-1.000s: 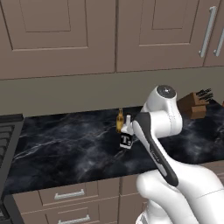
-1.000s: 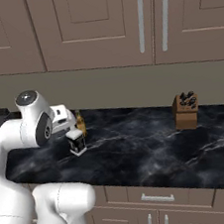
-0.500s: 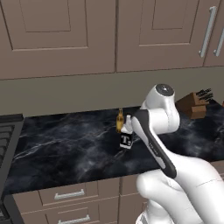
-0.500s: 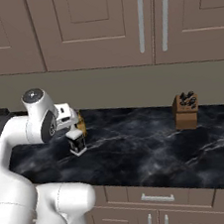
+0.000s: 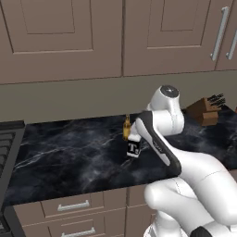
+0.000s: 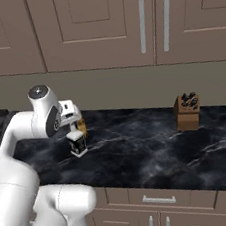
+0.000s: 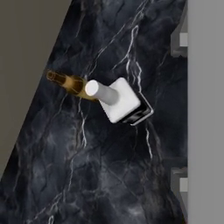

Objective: Move the drinks to the dining counter.

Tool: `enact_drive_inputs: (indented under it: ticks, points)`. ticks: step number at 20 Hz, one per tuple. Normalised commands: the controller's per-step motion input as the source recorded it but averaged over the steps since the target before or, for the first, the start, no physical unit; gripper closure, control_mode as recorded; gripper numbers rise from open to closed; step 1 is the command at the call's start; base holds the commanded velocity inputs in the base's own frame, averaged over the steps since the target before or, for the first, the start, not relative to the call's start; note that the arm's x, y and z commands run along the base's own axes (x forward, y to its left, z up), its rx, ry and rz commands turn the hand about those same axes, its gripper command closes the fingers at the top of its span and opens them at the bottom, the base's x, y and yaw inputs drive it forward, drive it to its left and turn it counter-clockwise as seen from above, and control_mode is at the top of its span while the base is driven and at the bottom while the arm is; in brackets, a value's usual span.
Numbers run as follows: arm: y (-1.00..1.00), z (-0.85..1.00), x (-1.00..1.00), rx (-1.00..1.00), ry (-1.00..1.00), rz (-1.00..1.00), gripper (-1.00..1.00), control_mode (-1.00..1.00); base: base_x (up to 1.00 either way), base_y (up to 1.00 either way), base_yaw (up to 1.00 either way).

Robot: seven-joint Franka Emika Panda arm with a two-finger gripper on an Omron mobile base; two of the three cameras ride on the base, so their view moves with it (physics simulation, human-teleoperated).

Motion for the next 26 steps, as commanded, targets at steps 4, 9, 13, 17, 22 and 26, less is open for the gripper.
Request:
enact_drive_inputs:
  ticks: [4, 9, 13, 17, 22, 26]
  points:
    - [0.00, 0.00, 0.24, 0.00, 0.00, 0.00, -1.00, -1.00, 0.00, 0.00, 0.00]
    - [0.00, -0.01, 0.29, 0.00, 0.00, 0.00, -1.00, -1.00, 0.00, 0.00, 0.00]
    - [0.00, -0.06, 0.25, 0.00, 0.00, 0.00, -1.00, -1.00, 0.00, 0.00, 0.00]
    - [0.00, -0.13, 0.21, 0.00, 0.00, 0.00, -1.00, -1.00, 0.00, 0.00, 0.00]
    - [0.00, -0.31, 0.17, 0.01, 0.00, 0.00, -1.00, -1.00, 0.00, 0.00, 0.00]
    - [0.00, -0.28, 0.18, 0.02, 0.00, 0.00, -1.00, -1.00, 0.00, 0.00, 0.00]
